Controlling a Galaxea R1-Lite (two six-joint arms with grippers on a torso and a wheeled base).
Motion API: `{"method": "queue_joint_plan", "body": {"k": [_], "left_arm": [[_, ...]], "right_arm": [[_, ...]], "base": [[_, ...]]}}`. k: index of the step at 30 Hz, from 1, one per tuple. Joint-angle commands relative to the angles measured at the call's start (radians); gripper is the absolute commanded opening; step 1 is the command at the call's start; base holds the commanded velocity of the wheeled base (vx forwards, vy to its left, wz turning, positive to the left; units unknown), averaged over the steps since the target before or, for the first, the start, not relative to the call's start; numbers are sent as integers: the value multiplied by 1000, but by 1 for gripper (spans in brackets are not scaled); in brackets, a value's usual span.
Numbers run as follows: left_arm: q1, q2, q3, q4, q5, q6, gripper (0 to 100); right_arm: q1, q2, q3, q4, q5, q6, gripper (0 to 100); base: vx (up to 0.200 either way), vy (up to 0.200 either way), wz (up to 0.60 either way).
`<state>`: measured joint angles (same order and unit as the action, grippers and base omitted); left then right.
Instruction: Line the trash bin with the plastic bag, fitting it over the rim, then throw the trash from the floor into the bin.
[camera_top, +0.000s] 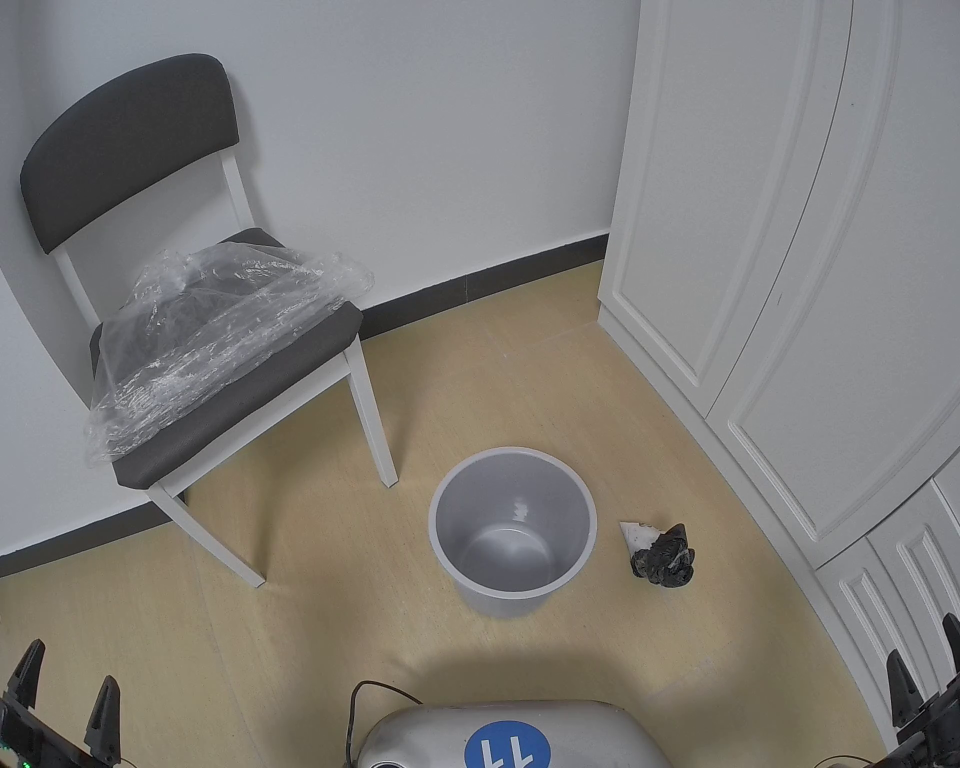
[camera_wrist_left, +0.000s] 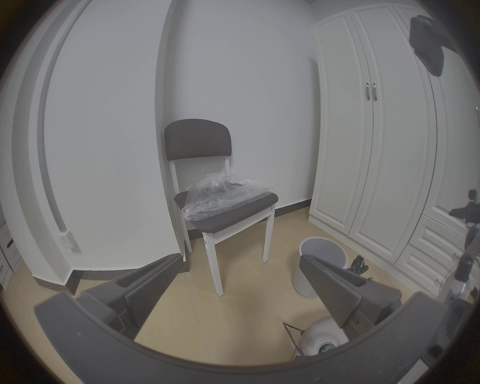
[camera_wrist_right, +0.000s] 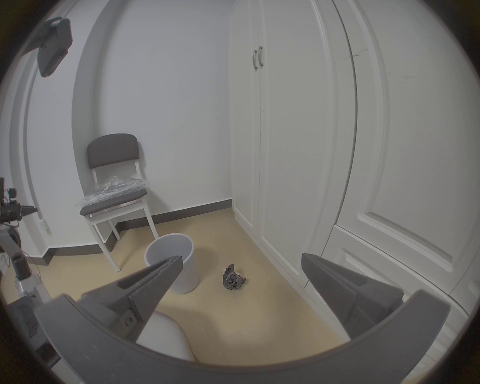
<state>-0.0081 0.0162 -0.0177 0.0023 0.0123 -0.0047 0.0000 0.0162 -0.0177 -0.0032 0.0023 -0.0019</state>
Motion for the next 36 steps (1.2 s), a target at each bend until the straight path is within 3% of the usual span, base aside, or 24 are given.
{"method": "queue_joint_plan", "body": {"k": [1,6,8,10,12,16,17,19,23,25,28,32,36], "left_arm": [[0,-16,16,-1,8,-44,100],[2,-16,18,-8,9,-40,100],[0,-16,-21,-64,-5,-15,100],[-7,5,-134,-131,-55,-74,100],[-12,27,-163,-122,-97,-112,100],[-13,51,-169,-96,-98,-78,100],[-3,146,-176,-53,-80,2,100],[8,258,-202,-54,-34,81,100],[14,462,-272,-91,24,169,100],[28,559,-291,-111,74,210,100],[65,677,-289,-119,175,285,100],[88,809,-292,-148,182,302,100],[96,924,-294,-234,202,347,100]], "right_arm": [[2,-16,16,-3,-4,25,100],[0,-16,2,-38,1,-9,100],[5,-9,-76,-176,73,-27,100],[5,57,-162,-222,160,-23,100],[-9,119,-206,-205,159,-4,100],[-9,203,-228,-195,162,48,100],[-12,352,-265,-218,162,108,100],[-12,485,-321,-265,160,132,100],[-3,711,-395,-448,154,151,100],[3,826,-427,-564,119,154,100],[26,944,-475,-661,-25,154,100],[189,1018,-539,-710,-212,177,100],[272,1059,-568,-706,-289,194,100]], "base": [[0,0,0],[0,0,0],[0,0,0],[0,0,0],[0,0,0],[0,0,0],[0,0,0],[0,0,0],[0,0,0],[0,0,0],[0,0,0],[0,0,0],[0,0,0]]}}
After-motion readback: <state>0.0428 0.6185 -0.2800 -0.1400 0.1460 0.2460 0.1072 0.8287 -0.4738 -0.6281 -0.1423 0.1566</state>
